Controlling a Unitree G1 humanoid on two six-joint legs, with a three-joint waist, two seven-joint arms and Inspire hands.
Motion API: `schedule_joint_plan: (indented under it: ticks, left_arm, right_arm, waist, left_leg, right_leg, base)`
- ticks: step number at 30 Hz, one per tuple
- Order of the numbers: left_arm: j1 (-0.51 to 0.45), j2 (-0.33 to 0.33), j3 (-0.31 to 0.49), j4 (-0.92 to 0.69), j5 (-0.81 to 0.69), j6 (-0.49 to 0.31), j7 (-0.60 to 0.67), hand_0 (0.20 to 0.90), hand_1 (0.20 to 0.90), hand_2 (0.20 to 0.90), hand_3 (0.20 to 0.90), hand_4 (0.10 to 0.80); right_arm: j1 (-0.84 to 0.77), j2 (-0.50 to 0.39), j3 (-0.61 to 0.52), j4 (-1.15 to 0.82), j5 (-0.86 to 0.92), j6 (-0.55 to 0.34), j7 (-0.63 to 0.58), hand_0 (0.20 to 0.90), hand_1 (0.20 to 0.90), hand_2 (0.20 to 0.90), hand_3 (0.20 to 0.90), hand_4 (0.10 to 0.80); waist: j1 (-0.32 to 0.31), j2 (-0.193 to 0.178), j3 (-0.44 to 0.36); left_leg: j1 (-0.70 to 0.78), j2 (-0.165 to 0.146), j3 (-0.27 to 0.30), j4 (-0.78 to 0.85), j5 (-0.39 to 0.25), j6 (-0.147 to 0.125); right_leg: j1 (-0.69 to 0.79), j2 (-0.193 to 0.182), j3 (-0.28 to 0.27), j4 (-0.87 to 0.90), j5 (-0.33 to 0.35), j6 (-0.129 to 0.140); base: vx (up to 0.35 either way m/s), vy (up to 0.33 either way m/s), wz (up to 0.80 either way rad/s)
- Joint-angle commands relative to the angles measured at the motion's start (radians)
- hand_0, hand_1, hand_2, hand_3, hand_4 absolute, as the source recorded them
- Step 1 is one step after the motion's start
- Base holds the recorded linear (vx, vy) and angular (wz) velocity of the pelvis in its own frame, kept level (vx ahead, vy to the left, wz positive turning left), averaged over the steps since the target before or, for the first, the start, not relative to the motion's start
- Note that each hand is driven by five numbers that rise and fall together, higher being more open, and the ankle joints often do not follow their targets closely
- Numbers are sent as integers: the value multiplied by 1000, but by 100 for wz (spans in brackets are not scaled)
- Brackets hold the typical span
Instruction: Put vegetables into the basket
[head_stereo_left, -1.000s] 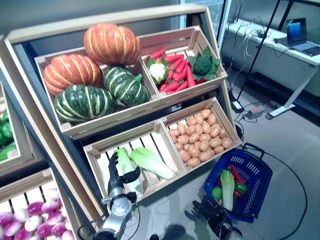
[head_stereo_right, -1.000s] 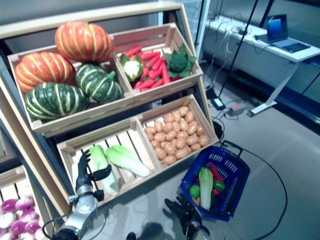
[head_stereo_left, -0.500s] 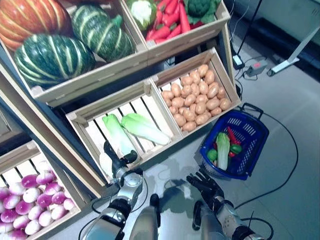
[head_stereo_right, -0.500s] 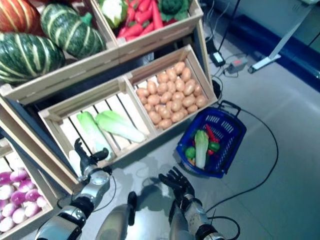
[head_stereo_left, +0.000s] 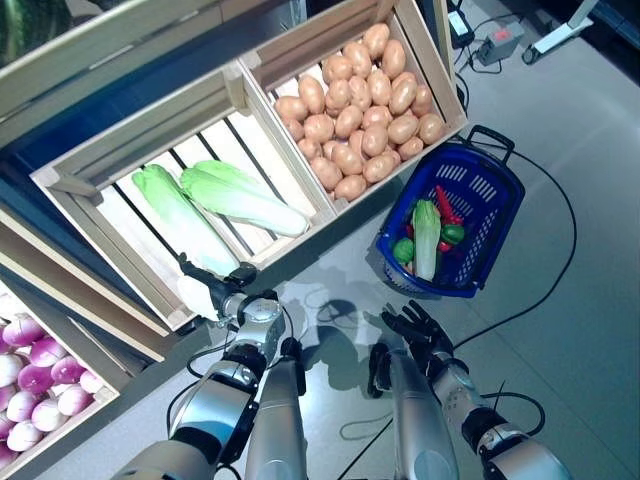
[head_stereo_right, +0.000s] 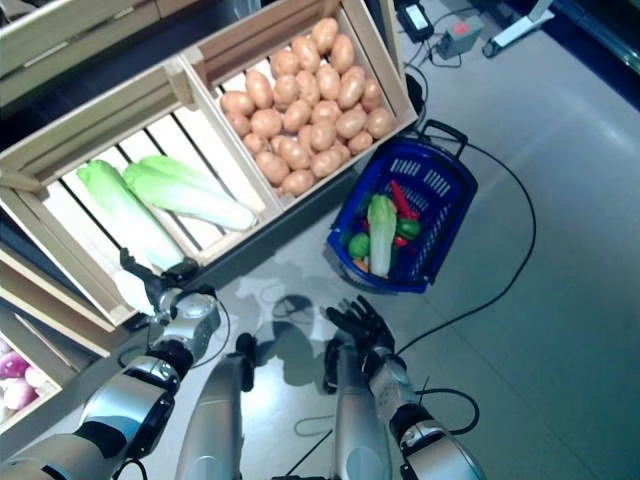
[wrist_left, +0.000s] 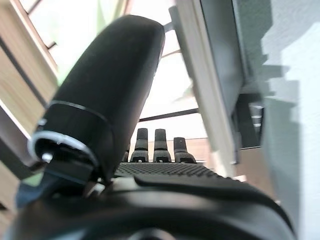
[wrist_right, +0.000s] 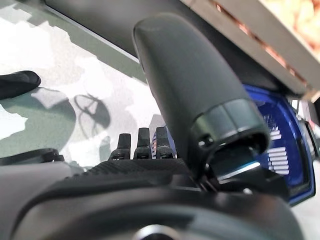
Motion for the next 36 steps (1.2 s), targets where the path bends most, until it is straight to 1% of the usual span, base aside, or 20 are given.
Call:
schedule_joint_plan:
  ticks: [1, 4, 5, 6, 9, 12, 13, 14, 15, 17, 18, 19, 21, 25, 26, 29, 30, 32, 34, 36]
  left_arm:
    - [-97, 76, -1, -5, -41, -86, 39, 900, 900, 900, 900, 800]
    - [-126, 100, 19, 21, -79, -91, 32, 900, 900, 900, 900, 800]
    - [-145, 122, 31, 31, -99, -86, 27, 900, 900, 900, 900, 800]
    - [-148, 125, 32, 33, -101, -85, 27, 900, 900, 900, 900, 800]
    - [-196, 171, 45, 68, -150, -74, 13, 900, 900, 900, 900, 800]
    - [-238, 209, 59, 103, -206, -86, -53, 900, 900, 900, 900, 800]
    - [-266, 230, 54, 115, -213, -88, -76, 900, 900, 900, 900, 800]
    - [-270, 234, 53, 118, -214, -89, -83, 900, 900, 900, 900, 800]
    - [-291, 259, 47, 131, -224, -83, -113, 900, 900, 900, 900, 800]
    - [-307, 290, 43, 138, -242, -80, -162, 900, 900, 900, 900, 800]
    - [-308, 294, 43, 139, -240, -78, -168, 900, 900, 900, 900, 800]
    - [-323, 328, 36, 149, -234, -62, -183, 900, 900, 900, 900, 800]
    - [-334, 361, 29, 157, -251, -41, -215, 900, 900, 900, 900, 800]
    - [-350, 403, 19, 172, -283, -3, -294, 900, 900, 900, 900, 800]
    - [-355, 417, 17, 181, -307, 2, -340, 900, 900, 900, 900, 800]
    - [-374, 452, -4, 175, -314, 34, -445, 900, 900, 900, 900, 800]
    - [-374, 454, -6, 175, -309, 40, -448, 900, 900, 900, 900, 800]
    - [-371, 471, -20, 160, -302, 81, -458, 900, 900, 900, 900, 800]
    - [-367, 480, -21, 161, -308, 106, -454, 900, 900, 900, 900, 800]
    - [-361, 491, -11, 179, -330, 115, -457, 900, 900, 900, 900, 800]
  right_arm:
    - [-5, -30, -22, -29, 47, -73, 14, 900, 900, 900, 900, 800]
    - [-1, -36, -24, -36, 44, -79, 24, 900, 900, 900, 900, 800]
    - [1, -39, -21, -48, 38, -80, 25, 900, 900, 900, 900, 800]
    - [1, -39, -20, -50, 38, -80, 25, 900, 900, 900, 900, 800]
    - [-4, -47, -14, -55, 39, -76, 30, 900, 900, 900, 900, 800]
    - [-11, -50, -18, -41, 38, -80, 38, 900, 900, 900, 900, 800]
    - [-11, -56, -18, -39, 41, -81, 36, 900, 900, 900, 900, 800]
    - [-11, -58, -18, -39, 42, -81, 36, 900, 900, 900, 900, 800]
    - [-9, -67, -24, -32, 45, -82, 46, 900, 900, 900, 900, 800]
    - [-4, -79, -33, -36, 41, -78, 51, 900, 900, 900, 900, 800]
    - [-4, -81, -33, -37, 41, -77, 52, 900, 900, 900, 900, 800]
    - [6, -95, -40, -43, 39, -76, 57, 900, 900, 900, 900, 800]
    - [15, -110, -48, -51, 38, -73, 59, 900, 900, 900, 900, 800]
    - [26, -129, -64, -63, 31, -68, 60, 900, 900, 900, 900, 800]
    - [28, -134, -67, -63, 31, -67, 61, 900, 900, 900, 900, 800]
    - [33, -143, -74, -86, 22, -62, 53, 900, 900, 900, 900, 800]
    - [34, -144, -74, -87, 21, -61, 52, 900, 900, 900, 900, 800]
    - [32, -155, -78, -92, 25, -57, 49, 900, 900, 900, 900, 800]
    - [34, -159, -85, -94, 24, -55, 48, 900, 900, 900, 900, 800]
    - [37, -162, -89, -96, 26, -55, 48, 900, 900, 900, 900, 800]
  waist:
    - [-21, 4, -15]
    - [-27, -4, -8]
    - [-31, -9, -5]
    - [-32, -10, -5]
    - [-39, -17, -1]
    - [-46, -21, 4]
    - [-51, -22, 8]
    - [-52, -22, 8]
    - [-57, -23, 9]
    - [-62, -23, 12]
    - [-62, -23, 12]
    - [-67, -23, 16]
    - [-70, -22, 20]
    - [-76, -18, 28]
    - [-76, -17, 31]
    - [-76, -14, 39]
    - [-76, -14, 39]
    - [-73, -10, 46]
    - [-71, -7, 49]
    - [-69, -6, 50]
  left_leg:
    - [15, -11, 53, 85, -109, 83]
    - [-9, -7, 57, 116, -124, 89]
    - [-20, -3, 60, 128, -129, 91]
    - [-22, -3, 60, 129, -130, 91]
    - [-39, 4, 66, 144, -137, 94]
    - [-51, 9, 72, 160, -148, 98]
    - [-59, 14, 76, 171, -154, 100]
    - [-62, 14, 77, 174, -155, 101]
    - [-69, 17, 80, 182, -160, 103]
    - [-80, 21, 84, 194, -165, 105]
    - [-82, 22, 84, 196, -166, 105]
    - [-90, 25, 87, 204, -169, 108]
    - [-100, 26, 88, 213, -173, 110]
    - [-118, 26, 90, 225, -174, 114]
    - [-123, 26, 90, 229, -175, 115]
    - [-141, 29, 92, 237, -176, 118]
    - [-142, 29, 92, 238, -176, 119]
    - [-153, 29, 91, 245, -178, 120]
    - [-158, 28, 90, 252, -181, 122]
    - [-163, 25, 88, 257, -185, 123]
  right_leg:
    - [47, 7, 21, 26, -12, -38]
    - [20, 9, 22, 51, -18, -39]
    - [7, 12, 24, 62, -21, -40]
    - [5, 12, 24, 64, -21, -40]
    - [-15, 17, 27, 76, -24, -42]
    - [-30, 19, 29, 90, -30, -42]
    - [-41, 21, 31, 99, -32, -43]
    - [-44, 22, 32, 101, -32, -44]
    - [-52, 25, 33, 107, -35, -45]
    - [-65, 29, 36, 116, -36, -46]
    - [-67, 30, 36, 117, -37, -47]
    - [-77, 31, 38, 125, -37, -47]
    - [-88, 32, 39, 131, -39, -48]
    - [-108, 36, 43, 142, -37, -50]
    - [-113, 36, 44, 146, -38, -51]
    - [-134, 36, 43, 157, -37, -52]
    - [-135, 36, 43, 158, -37, -52]
    - [-146, 35, 42, 165, -38, -53]
    - [-152, 33, 41, 172, -41, -54]
    - [-157, 31, 40, 178, -45, -55]
  base:
    - [-45, 28, -1]
    - [-46, 26, -3]
    - [-41, 21, -5]
    - [-40, 20, -5]
    - [-37, 21, 0]
    - [-24, 28, -5]
    - [-17, 31, -4]
    - [-11, 50, -5]
    - [-1, 47, -4]
    - [-1, 49, -3]
    - [-2, 49, -5]
    - [1, 50, -8]
    - [3, 57, -9]
    - [3, 50, -2]
    - [-3, 39, 1]
    - [-8, 38, 3]
    - [-7, 23, 3]
    - [0, 0, 0]
    - [0, 0, 0]
    - [0, 0, 0]
